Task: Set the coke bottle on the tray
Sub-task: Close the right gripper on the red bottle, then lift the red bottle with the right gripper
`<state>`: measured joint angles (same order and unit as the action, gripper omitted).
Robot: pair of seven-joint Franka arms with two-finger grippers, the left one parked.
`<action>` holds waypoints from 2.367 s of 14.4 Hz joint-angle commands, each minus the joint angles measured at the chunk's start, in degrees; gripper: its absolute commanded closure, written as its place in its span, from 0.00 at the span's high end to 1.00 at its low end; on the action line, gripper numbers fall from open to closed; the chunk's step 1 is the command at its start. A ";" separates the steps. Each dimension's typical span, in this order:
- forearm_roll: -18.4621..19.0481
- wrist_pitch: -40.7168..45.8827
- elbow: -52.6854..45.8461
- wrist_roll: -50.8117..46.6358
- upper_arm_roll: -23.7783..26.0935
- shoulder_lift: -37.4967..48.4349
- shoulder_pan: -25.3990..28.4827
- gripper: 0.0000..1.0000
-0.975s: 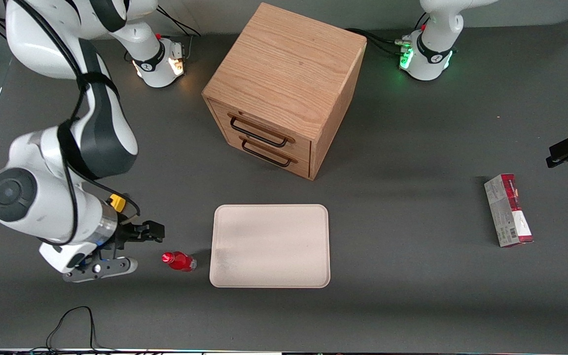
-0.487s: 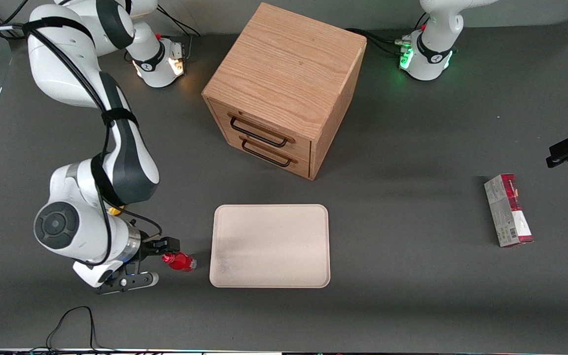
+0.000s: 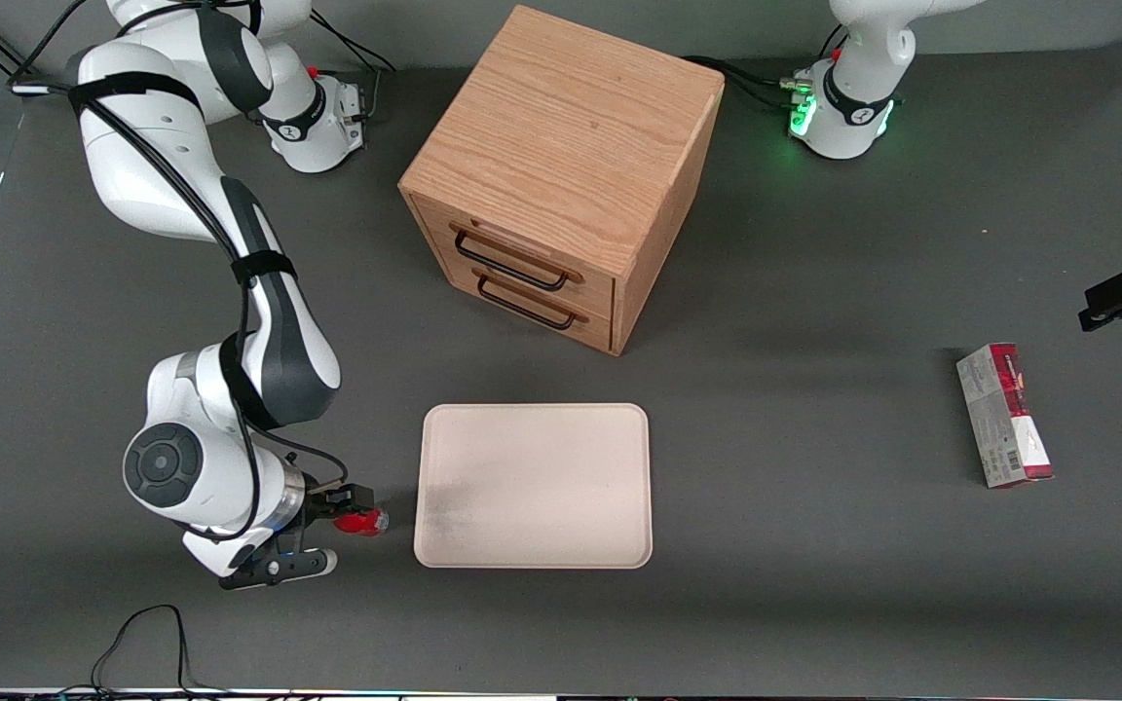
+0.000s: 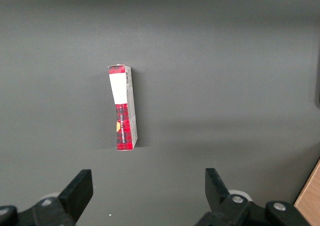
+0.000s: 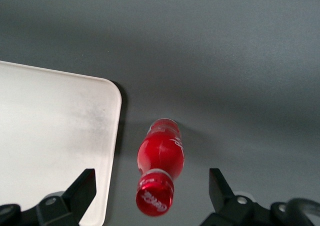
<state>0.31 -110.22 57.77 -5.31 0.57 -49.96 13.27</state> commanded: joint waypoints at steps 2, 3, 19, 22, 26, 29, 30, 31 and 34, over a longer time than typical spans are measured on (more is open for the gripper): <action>0.14 -1.23 2.52 -1.45 0.48 0.92 -0.08 1.00; 0.13 -1.23 2.70 -1.46 0.48 0.92 0.00 1.00; 0.75 0.43 3.05 -1.37 0.31 2.06 -0.08 0.00; 1.01 5.52 2.18 -1.37 -0.22 4.60 -0.17 0.00; 1.19 17.28 -2.12 -1.11 -1.28 8.82 -0.43 0.00; 1.19 23.45 -4.33 -1.19 -1.36 13.47 -0.61 0.00; 1.19 24.95 -4.33 -1.19 -1.36 15.06 -0.70 0.00; 1.28 26.61 -4.42 -1.19 -1.28 16.55 -0.70 0.00; 1.19 29.09 -4.51 -1.19 -0.93 19.81 -0.61 0.00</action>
<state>0.61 -82.58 52.95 -5.45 -0.74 -32.29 12.49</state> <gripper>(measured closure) 0.665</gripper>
